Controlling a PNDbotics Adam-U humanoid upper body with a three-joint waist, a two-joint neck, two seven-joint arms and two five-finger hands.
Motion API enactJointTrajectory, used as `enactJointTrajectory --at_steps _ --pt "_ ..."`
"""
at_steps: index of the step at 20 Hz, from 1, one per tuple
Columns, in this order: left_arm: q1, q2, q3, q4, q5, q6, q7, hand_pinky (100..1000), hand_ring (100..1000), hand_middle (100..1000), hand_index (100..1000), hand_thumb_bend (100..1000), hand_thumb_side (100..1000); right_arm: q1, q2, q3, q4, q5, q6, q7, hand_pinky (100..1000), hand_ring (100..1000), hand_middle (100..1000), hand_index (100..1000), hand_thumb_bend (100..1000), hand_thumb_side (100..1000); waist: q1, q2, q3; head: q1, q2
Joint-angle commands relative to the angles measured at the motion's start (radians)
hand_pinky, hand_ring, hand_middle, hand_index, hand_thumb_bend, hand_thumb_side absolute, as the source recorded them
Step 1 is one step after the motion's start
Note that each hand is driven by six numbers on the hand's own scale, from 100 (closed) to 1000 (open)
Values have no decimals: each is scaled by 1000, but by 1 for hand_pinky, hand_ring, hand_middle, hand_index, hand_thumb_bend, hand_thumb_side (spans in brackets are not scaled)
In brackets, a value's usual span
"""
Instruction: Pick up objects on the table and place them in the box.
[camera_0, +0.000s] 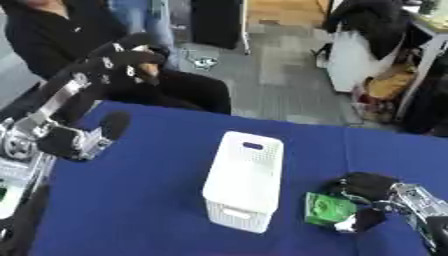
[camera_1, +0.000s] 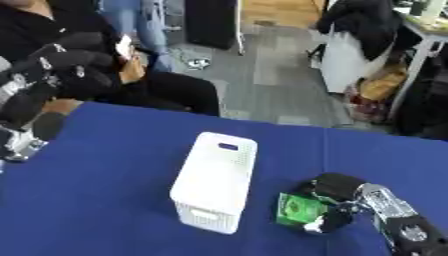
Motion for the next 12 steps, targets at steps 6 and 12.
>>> enactJointTrajectory --at_steps 6,12 --pt "-15 9 0 -7 2 -7 -9 700 899 976 929 100 681 3 -14 11 3 26 -30 -110 221 348 254 375 630 1000 4 -6 0 -3 -15" --pt "-15 9 -1 -7 4 -8 -11 700 899 976 929 100 679 5 -14 12 -8 61 -20 -246 100 229 166 299 637 880 5 -5 -1 -2 -16"
